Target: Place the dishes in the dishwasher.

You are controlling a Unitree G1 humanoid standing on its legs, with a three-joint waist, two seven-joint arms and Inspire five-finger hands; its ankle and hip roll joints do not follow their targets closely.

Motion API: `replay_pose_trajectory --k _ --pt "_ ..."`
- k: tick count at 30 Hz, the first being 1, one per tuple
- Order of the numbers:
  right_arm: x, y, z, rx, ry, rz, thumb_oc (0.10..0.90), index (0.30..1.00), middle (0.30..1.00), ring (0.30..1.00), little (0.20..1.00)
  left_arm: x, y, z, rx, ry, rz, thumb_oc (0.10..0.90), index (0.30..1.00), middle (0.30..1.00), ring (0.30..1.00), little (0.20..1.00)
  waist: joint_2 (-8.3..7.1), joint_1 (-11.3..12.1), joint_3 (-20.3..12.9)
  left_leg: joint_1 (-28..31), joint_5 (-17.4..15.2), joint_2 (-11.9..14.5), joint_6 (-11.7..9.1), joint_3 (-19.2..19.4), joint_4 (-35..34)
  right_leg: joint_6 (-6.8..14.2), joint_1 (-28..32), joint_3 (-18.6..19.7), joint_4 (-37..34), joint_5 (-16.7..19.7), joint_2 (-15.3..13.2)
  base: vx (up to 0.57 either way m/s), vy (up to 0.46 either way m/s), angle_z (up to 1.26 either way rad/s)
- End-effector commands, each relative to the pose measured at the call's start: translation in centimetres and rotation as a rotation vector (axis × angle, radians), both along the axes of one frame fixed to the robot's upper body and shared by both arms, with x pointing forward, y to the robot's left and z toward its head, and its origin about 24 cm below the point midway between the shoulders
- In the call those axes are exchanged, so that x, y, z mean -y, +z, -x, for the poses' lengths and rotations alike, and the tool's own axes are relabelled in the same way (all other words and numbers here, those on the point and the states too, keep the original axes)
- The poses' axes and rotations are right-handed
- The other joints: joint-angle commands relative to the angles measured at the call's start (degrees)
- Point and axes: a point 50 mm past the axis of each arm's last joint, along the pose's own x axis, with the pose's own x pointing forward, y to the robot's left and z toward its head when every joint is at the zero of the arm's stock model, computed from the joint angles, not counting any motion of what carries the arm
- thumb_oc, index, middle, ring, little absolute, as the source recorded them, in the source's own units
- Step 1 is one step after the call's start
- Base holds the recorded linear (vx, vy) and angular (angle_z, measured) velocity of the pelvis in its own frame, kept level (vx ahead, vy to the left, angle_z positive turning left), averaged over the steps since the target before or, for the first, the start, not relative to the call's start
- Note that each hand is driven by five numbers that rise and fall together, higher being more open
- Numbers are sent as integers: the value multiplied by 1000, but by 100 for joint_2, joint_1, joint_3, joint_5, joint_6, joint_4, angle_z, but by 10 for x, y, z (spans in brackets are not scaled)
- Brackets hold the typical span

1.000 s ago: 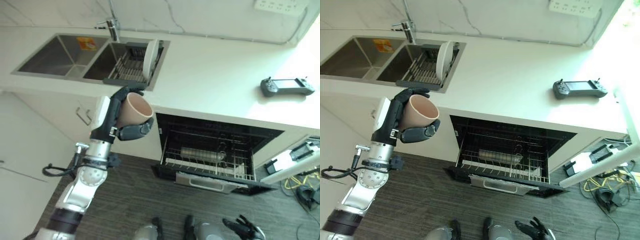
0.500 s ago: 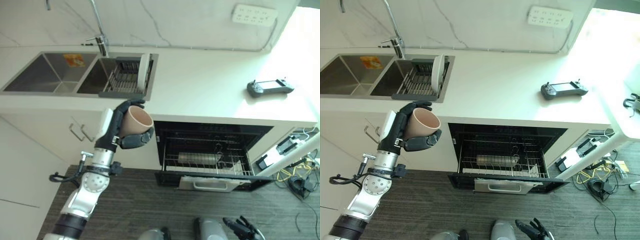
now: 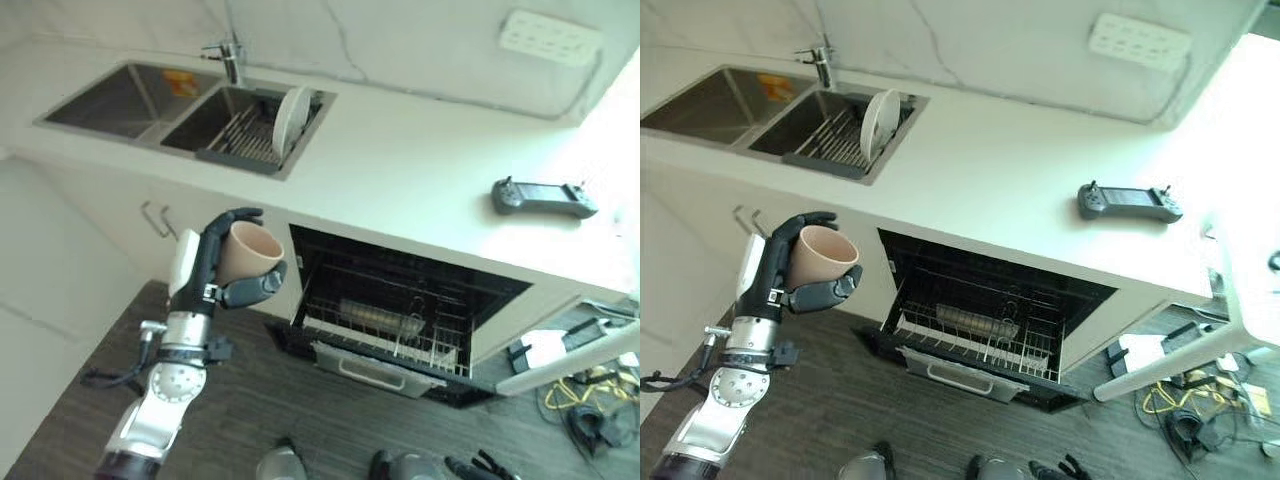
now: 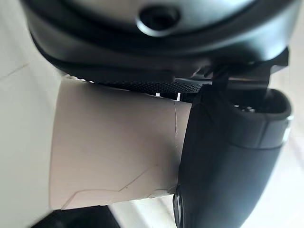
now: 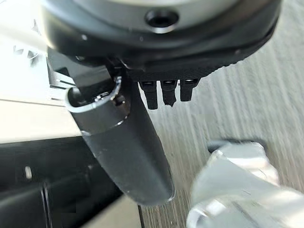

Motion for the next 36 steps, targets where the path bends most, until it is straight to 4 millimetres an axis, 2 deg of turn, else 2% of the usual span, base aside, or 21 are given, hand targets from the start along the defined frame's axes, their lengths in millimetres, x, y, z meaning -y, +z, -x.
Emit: replay_pose_trajectory --k 1,3,5,7,9,10,11,12,13,14,17,19,20,21,22,24,30,33,34,36 --pt "4 3 -10 35 -33 17 800 900 900 900 900 16 73 -3 371 -104 10 400 300 300 300 300 278 -117 -274 46 -942 -470 175 -273 314 418 485 459 -414 -417 -4 47 11 -33" --pt "0 2 -14 39 -49 15 800 900 900 900 900 13 69 2 361 -111 0 400 300 300 300 300 351 30 -361 26 -1027 -705 281 -747 314 419 471 633 -414 -426 86 83 67 -78" --pt "-1 2 -15 52 -78 16 800 900 900 900 900 11 69 4 354 -120 0 400 300 300 300 300 428 37 -430 36 -1103 -711 336 -753 314 415 496 611 -414 -440 139 94 117 -83" --pt "-3 2 -16 70 -107 12 800 900 900 900 900 9 68 5 341 -123 -2 400 300 300 300 300 530 -42 -426 144 -1241 -700 470 -761 314 550 609 569 -319 -79 231 108 155 -32" --pt "-7 1 -14 81 -100 6 800 900 900 900 900 6 69 3 345 -116 -32 400 300 300 300 300 515 -176 -308 266 -1391 -859 728 -845 314 903 -88 859 1232 364 67 19 91 -6" --pt "-7 1 -14 79 -93 6 800 900 900 900 900 5 69 3 346 -109 -38 400 300 300 300 300 520 -199 -303 247 -1378 -858 756 -869 314 912 -235 934 1389 412 30 9 -76 -17" --pt "-7 1 -11 65 -81 5 800 900 900 900 900 4 71 2 351 -95 -43 400 300 300 300 300 500 -221 -284 260 -1365 -849 759 -884 314 844 -189 978 936 317 -40 31 -186 -13" --pt "-8 -1 -8 52 -68 0 800 900 900 900 900 3 72 1 359 -75 -44 400 300 300 300 300 486 -219 -283 326 -1404 -789 724 -801 314 867 -91 903 300 409 -192 75 -298 -6" --pt "-8 -2 -5 35 -50 -2 800 900 900 900 900 1 76 -1 364 -53 -41 400 300 300 300 300 478 -222 -278 386 -1445 -685 712 -723 314 860 59 931 -117 389 -178 61 -347 -2" --pt "-6 -2 -3 21 -42 -1 800 900 900 900 900 0 76 -2 360 -43 -34 400 300 300 300 300 442 -208 -281 379 -1397 -592 644 -656 314 756 215 909 -414 173 -104 40 -355 -10" --pt "2 -1 -1 20 -38 4 800 900 900 900 900 -1 73 -1 365 -32 -3 400 300 300 300 300 298 -144 -336 403 -1254 -499 481 -456 314 670 216 945 -414 -96 -79 22 -273 -33" --pt "9 3 -3 37 -36 29 800 900 900 900 900 0 71 0 364 -41 16 400 300 300 300 300 218 -61 -336 401 -1159 -590 369 -521 314 611 306 1013 -414 -214 -66 53 -147 1" --pt "11 5 -4 53 -54 39 800 900 900 900 900 0 71 0 357 -51 25 400 300 300 300 300 212 -26 -346 349 -1141 -594 350 -614 314 588 329 1021 -414 -251 -38 36 -61 3" --pt "17 9 -7 89 -97 50 800 900 900 900 900 2 71 1 344 -73 35 400 300 300 300 300 257 13 -360 148 -1045 -519 219 -886 314 551 355 1037 -414 -305 18 13 19 5" --pt "20 11 -11 110 -114 62 800 900 900 900 900 2 70 1 337 -84 35 400 300 300 300 300 270 -18 -386 104 -1080 -456 226 -847 314 545 352 974 -414 -341 13 -4 80 15" --pt "27 18 -17 186 -194 77 800 900 900 900 900 8 71 -3 331 -119 31 400 300 300 300 300 309 -81 -465 -91 -979 -239 86 -703 314 552 334 705 -414 -363 -163 -26 165 26" --pt "25 29 -29 301 -178 129 800 900 900 900 900 5 68 -3 321 -103 48 400 300 300 300 300 273 -101 -639 -143 -1078 -205 69 -574 314 709 270 613 -414 -336 -376 18 104 1" --pt "29 50 -46 463 -219 201 800 900 900 900 900 3 63 0 287 -125 97 400 300 300 300 300 201 -150 -682 -50 -1159 -182 103 -429 314 767 273 655 -414 -326 -418 36 32 -10" --pt "33 66 -56 547 -233 269 800 900 900 900 900 2 62 2 276 -150 140 400 300 300 300 300 167 -193 -695 -27 -1179 -176 129 -375 314 787 253 670 -414 -309 -427 15 9 -15" --pt "39 86 -64 642 -263 345 800 900 900 900 900 2 61 4 258 -199 224 400 300 300 300 300 134 -239 -706 5 -1207 -179 167 -331 314 809 225 711 -414 -296 -435 10 6 -13"
